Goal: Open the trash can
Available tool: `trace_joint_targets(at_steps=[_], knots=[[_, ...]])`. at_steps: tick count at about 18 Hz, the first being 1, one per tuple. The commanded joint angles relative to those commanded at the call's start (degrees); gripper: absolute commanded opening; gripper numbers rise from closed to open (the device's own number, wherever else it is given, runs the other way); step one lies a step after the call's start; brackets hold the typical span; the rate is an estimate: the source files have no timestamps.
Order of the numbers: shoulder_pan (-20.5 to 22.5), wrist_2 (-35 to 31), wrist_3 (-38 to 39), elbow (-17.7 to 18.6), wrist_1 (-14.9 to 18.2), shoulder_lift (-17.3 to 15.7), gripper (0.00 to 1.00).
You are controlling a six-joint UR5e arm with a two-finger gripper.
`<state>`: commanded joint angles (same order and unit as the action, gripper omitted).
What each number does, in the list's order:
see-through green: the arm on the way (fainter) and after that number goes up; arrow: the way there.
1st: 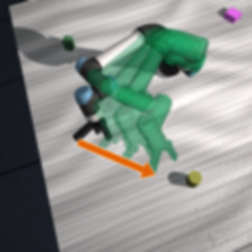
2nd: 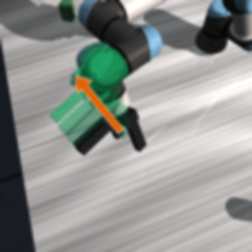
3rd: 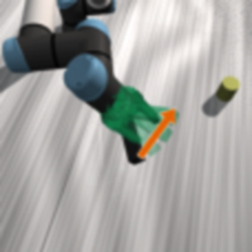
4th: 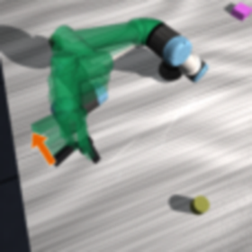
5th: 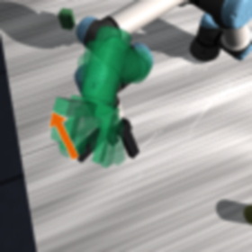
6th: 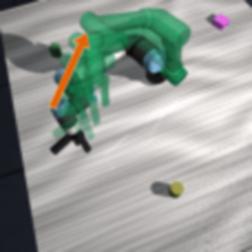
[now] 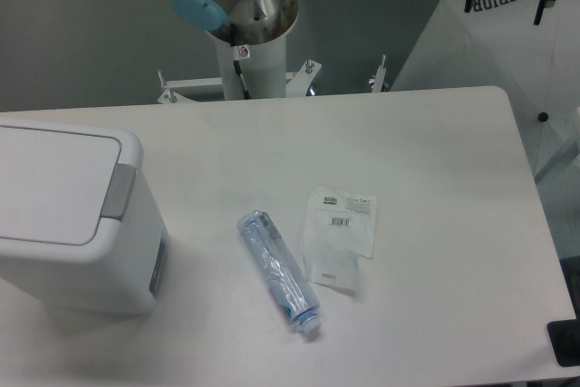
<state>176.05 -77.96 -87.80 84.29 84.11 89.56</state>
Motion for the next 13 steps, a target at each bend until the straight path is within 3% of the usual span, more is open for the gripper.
trace_joint_targets(at_steps=[3,8,13], knots=[[-0.44,-0.17,0.00,0.26,-2.01,0.17,1.00],[-0.53,0.00,0.35,0.70,-2.02,0.26,1.00],[-5.09,0.17,12.97,0.79,-2.55,1.32,1.00]])
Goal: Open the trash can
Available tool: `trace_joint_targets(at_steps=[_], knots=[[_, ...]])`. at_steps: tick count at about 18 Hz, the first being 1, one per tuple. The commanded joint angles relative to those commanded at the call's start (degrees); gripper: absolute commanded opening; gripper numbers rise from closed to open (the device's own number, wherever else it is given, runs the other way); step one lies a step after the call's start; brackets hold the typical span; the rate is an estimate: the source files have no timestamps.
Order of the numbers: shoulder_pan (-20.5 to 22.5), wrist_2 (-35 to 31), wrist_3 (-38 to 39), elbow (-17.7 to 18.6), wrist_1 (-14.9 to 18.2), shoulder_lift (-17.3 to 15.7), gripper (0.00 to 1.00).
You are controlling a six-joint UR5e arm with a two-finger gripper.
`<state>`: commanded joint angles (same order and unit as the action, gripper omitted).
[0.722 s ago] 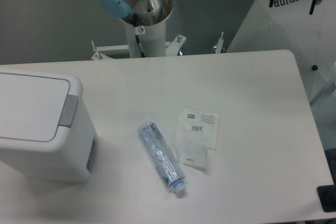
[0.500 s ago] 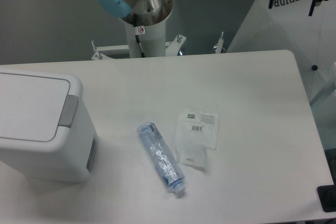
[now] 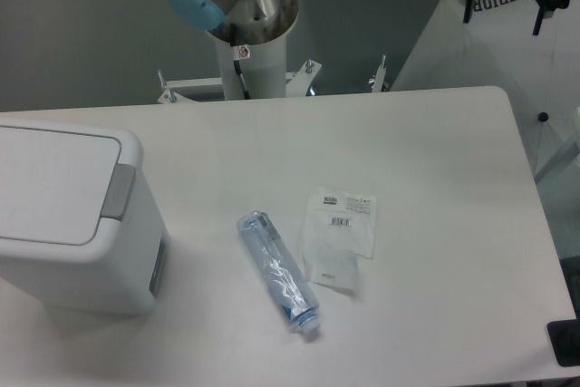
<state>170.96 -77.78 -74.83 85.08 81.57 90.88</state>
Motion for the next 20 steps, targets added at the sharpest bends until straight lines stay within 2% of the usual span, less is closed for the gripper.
trace_joint_targets(at_steps=[3,6,7,11,13,16,20], knots=[[-5.97,-0.17,12.91,0.00,-4.47,1.75,1.00],[-9.84,-0.26,23.47,0.00,-9.66,2.72,1.00],[-11.07,-0.26,26.98,0.09,-10.37,2.64,1.00],[-16.34,0.35,42.62,0.09,-10.55,2.20,1.00],[-20.30,0.09,50.27,1.49,-10.81,2.20,1.00],[-23.46,1.23,59.94,1.32,-11.43,2.37,1.00],[-27.60,2.64,65.07,1.67,-12.83,4.04,1.00]])
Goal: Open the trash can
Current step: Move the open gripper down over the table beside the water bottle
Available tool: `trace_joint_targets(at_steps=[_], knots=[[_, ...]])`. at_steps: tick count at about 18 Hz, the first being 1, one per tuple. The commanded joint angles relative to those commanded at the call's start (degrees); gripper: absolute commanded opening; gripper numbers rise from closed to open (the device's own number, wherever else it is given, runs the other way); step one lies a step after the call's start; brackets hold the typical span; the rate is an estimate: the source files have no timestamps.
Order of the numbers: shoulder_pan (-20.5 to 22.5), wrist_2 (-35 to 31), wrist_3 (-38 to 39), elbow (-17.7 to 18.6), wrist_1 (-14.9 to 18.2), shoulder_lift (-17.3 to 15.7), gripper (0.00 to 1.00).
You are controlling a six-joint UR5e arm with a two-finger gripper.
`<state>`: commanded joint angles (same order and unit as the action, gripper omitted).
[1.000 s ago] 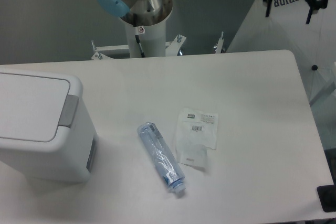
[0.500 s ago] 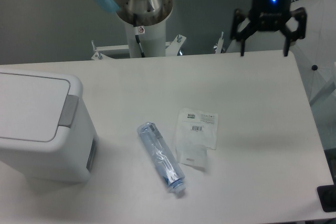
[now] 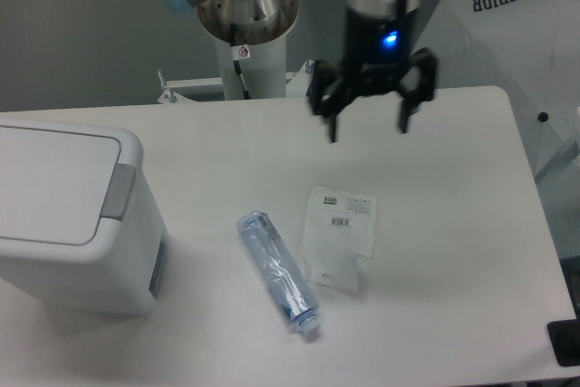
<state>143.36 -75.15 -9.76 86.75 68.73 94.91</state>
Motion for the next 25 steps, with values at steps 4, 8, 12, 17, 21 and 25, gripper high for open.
trace_joint_targets(at_steps=[4,8,12,17,21,25], knots=[[-1.41,-0.26,4.40,-0.17,-0.09,0.18,1.00],[-2.21,-0.44,4.49,-0.70,0.00,0.27,1.00],[-2.12,-2.02,4.49,-5.27,0.17,0.36,1.00],[-0.98,-2.02,3.96,-5.89,-0.18,0.45,1.00],[-1.33,-1.58,3.61,-7.30,-0.79,1.50,1.00],[-1.59,-1.67,3.52,-7.21,-0.79,2.73,1.00]])
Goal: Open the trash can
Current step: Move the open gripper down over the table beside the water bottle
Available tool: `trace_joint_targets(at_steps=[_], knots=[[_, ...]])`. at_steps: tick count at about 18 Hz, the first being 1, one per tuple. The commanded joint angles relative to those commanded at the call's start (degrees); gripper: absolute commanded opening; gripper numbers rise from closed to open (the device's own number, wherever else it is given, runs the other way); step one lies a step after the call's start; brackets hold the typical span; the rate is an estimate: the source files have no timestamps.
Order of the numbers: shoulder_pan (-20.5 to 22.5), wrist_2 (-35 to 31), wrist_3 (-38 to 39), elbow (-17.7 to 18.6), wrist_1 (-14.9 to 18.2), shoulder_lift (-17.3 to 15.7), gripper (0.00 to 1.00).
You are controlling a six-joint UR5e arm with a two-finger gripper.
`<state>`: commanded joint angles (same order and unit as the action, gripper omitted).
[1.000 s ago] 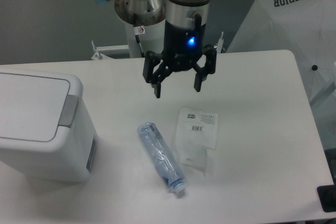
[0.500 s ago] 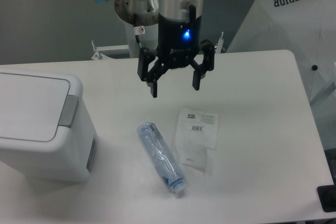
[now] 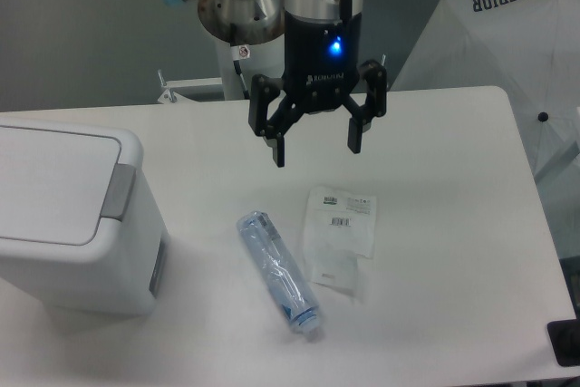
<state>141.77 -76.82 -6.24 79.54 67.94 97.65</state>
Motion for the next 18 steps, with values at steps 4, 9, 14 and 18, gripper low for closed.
trace_joint_targets(at_steps=[4,9,14,18], knots=[[0.00,-0.09,0.00,0.79,0.09,0.17,1.00],[-1.05,-0.26,-0.70,1.32,0.09,1.67,1.00],[-1.23,-0.26,-0.97,1.15,-0.17,0.97,1.00],[-1.23,-0.18,-0.18,0.71,-3.95,1.05,1.00]])
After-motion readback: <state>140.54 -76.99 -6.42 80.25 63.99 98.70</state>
